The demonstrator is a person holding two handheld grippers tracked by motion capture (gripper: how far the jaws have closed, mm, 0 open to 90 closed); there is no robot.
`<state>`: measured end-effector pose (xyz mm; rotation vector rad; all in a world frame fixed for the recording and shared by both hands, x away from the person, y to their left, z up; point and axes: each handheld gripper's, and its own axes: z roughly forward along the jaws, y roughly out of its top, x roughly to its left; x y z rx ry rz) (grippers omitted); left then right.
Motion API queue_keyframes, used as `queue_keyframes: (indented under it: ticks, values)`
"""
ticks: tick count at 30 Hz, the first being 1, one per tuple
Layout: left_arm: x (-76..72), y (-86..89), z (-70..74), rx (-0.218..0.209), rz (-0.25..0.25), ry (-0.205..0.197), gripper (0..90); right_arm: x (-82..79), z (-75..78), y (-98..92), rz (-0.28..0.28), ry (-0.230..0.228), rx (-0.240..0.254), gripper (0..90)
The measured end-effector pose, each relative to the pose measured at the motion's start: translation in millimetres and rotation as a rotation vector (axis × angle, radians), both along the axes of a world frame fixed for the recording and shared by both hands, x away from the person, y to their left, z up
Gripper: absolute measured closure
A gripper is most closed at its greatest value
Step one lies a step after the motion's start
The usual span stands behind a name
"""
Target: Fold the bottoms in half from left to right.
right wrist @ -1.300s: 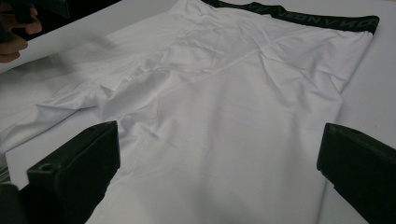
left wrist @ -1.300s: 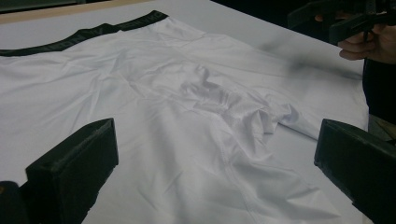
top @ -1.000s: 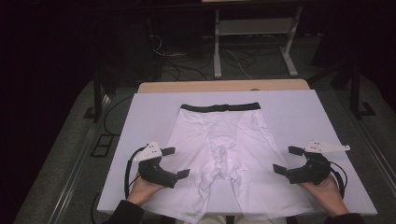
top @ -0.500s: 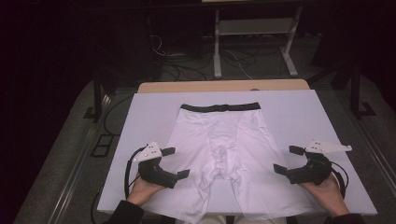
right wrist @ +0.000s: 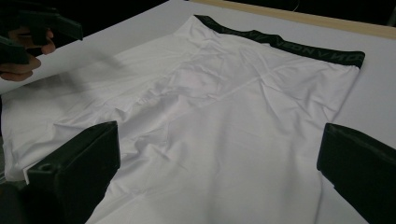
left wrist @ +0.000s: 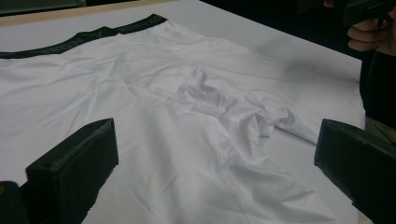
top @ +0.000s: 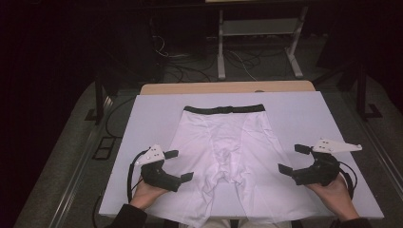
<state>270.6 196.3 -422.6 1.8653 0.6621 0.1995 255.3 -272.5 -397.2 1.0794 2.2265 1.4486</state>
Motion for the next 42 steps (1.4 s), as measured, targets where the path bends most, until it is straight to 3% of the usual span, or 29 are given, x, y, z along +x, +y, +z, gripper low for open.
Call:
queue_keyframes:
  ticks: [26, 42]
  values:
    - [-1.3, -0.1, 0.4, 0.0, 0.003, -0.005, 0.0, 27.5, 17.1, 36.1, 0.067, -0.003, -0.037, 0.0]
    - [-1.3, -0.4, 0.5, -0.002, -0.001, -0.008, 0.0, 37.6, 16.5, 45.2, 0.081, 0.003, -0.056, 0.0]
